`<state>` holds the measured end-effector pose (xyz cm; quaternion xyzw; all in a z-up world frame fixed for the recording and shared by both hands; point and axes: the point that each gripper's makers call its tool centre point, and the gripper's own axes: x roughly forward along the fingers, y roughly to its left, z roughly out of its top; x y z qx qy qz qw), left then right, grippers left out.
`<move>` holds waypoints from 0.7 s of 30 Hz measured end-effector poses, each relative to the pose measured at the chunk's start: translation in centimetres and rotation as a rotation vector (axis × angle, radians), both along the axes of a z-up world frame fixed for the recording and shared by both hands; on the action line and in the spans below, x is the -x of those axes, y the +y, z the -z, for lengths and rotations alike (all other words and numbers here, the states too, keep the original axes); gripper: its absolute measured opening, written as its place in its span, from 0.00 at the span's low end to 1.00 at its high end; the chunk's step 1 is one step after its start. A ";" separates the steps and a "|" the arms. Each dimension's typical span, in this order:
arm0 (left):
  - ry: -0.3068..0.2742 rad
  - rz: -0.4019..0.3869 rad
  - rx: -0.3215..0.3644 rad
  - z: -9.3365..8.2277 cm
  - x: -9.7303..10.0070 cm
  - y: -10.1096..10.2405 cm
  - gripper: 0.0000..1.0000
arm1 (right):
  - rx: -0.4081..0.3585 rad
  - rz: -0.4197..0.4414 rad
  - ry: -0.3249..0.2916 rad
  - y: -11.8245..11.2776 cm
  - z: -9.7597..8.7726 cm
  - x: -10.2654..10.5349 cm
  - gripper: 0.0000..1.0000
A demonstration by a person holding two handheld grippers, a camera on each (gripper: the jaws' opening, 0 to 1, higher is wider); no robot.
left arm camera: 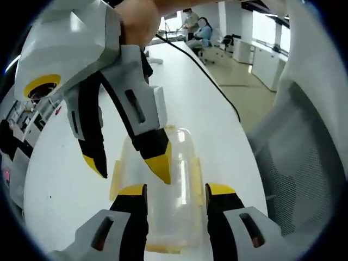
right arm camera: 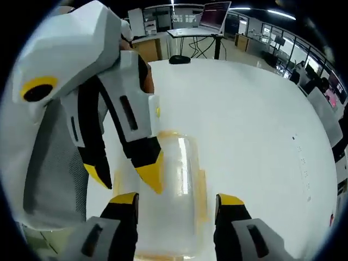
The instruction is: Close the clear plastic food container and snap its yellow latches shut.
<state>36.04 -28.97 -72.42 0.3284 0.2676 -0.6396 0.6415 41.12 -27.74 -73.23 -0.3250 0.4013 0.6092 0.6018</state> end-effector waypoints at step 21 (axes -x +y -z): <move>-0.041 0.013 -0.062 0.4 -0.1 0.2 0.39 | 0.098 -0.011 0.187 -0.1 1.0 0.2 0.47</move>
